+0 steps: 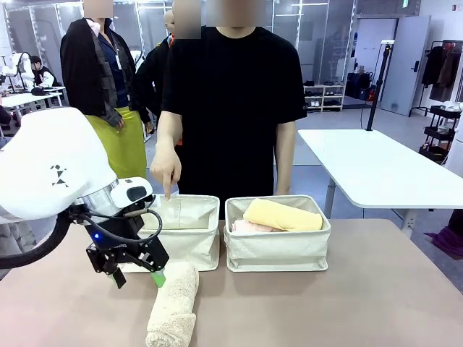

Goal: Divide the towels into two baskets.
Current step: Pick up one hotel-folded towel from the bottom of the table and place it in the Fabric basket indicated by the person.

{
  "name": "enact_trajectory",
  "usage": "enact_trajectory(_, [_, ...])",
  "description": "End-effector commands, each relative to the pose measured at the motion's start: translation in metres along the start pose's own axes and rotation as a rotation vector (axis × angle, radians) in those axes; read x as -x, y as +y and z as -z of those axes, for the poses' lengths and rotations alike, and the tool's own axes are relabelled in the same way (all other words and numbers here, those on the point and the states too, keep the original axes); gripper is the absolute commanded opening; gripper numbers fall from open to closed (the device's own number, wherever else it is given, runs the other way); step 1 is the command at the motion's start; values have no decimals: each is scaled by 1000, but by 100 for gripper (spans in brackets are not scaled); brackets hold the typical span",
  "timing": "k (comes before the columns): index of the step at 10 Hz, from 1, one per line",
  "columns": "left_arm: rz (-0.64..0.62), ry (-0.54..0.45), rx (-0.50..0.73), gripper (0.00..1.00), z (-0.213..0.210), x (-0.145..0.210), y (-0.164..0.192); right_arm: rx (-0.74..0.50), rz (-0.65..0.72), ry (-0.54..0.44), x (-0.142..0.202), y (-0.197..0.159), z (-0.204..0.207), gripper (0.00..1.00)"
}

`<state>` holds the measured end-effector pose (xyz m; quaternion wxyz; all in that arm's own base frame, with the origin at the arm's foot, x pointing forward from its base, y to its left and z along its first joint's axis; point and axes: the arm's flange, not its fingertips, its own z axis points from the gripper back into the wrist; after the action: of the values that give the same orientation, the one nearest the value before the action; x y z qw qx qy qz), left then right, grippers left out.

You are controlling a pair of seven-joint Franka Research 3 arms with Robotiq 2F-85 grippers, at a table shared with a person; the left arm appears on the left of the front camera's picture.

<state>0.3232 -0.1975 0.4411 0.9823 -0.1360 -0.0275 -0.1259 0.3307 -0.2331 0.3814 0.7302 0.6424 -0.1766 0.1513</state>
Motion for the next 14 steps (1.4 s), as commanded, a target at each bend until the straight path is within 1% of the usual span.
enact_trajectory(1, [-31, -5, 8, 100, 0, 0, -1, -1, -2, 3, 0, 3, 1, 100])
enact_trajectory(5, [-31, -5, 8, 100, 0, 0, -1, -1, -2, 3, 0, 3, 1, 100])
enact_trajectory(6, [-12, 3, 16, 100, -2, 0, 1, -1, -2, 3, 0, 3, 1, 100])
enact_trajectory(7, [-95, 5, -59, 100, 14, -11, -13, -1, -2, 3, 0, 3, 1, 100])
enact_trajectory(8, [-130, 27, -99, 100, 23, -18, -26, -1, -2, 3, 0, 3, 1, 100])
enact_trajectory(10, [-184, -19, -183, 100, 37, -30, -45, -1, -2, 3, 0, 3, 1, 100])
enact_trajectory(13, [-253, -26, -276, 100, 70, -51, -58, -1, -2, 3, 0, 3, 1, 100])
enact_trajectory(14, [-277, -52, -269, 100, 80, -55, -61, -1, -2, 3, 0, 3, 1, 100])
